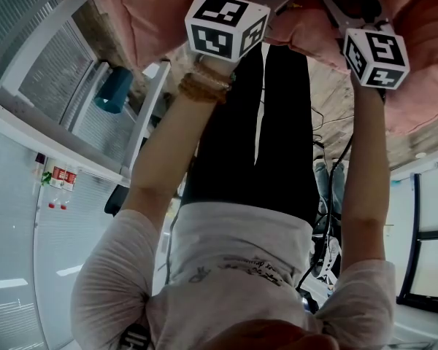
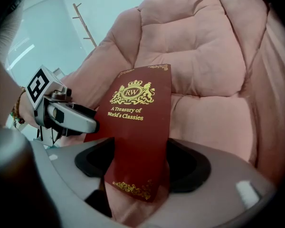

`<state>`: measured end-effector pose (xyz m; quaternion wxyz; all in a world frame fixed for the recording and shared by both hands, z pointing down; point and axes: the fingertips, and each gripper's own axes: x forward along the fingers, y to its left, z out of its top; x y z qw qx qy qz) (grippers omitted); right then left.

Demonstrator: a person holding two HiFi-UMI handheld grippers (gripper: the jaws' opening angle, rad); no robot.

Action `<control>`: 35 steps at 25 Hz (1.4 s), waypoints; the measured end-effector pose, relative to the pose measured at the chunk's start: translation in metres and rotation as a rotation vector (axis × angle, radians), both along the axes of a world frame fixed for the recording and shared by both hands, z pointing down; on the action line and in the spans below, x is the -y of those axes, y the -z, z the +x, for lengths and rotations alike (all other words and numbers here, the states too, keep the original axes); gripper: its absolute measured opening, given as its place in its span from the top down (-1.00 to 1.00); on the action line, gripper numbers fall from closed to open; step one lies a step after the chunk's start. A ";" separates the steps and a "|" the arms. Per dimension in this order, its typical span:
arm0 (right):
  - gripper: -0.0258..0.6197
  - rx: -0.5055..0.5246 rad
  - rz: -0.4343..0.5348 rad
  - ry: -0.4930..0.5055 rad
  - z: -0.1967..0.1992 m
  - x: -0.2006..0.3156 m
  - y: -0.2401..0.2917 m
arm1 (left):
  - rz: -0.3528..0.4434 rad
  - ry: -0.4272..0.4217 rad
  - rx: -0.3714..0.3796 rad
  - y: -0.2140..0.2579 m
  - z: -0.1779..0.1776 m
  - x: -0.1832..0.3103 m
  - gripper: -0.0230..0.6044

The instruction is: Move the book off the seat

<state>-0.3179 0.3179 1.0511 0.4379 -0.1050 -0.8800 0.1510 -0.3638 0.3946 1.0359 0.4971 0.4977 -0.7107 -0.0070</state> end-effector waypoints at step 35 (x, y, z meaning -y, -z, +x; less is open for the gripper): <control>-0.02 0.108 0.004 -0.157 0.006 0.002 0.163 | 0.021 0.022 0.053 0.139 -0.007 0.008 -0.25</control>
